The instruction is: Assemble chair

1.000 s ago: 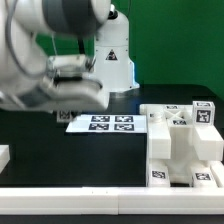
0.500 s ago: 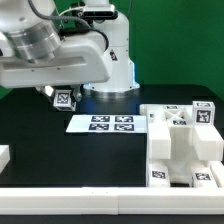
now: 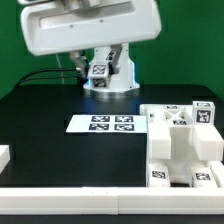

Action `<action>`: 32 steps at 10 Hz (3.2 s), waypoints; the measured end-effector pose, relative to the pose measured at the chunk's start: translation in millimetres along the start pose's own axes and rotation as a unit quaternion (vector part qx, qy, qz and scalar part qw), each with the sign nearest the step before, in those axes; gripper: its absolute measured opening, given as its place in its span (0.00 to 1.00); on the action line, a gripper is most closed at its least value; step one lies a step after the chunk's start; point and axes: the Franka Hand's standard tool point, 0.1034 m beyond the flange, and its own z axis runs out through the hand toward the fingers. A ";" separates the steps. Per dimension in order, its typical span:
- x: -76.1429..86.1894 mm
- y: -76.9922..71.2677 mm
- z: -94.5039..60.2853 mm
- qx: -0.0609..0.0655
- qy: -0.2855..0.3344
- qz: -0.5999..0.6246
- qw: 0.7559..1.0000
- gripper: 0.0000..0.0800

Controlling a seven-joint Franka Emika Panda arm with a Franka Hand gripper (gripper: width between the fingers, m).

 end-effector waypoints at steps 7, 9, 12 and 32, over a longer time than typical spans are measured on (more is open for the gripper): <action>9.1 -65.6 25.5 -0.005 0.140 0.021 0.990 0.36; 0.4 -58.7 28.6 -0.010 0.139 0.020 0.990 0.36; -3.0 -66.0 30.4 -0.009 0.166 0.017 0.986 0.36; -7.4 -72.9 66.7 -0.024 0.212 -0.008 0.977 0.64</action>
Offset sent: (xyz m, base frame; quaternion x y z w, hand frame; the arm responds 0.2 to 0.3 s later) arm 0.0000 0.0000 0.0000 0.0000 0.1296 0.0000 0.9916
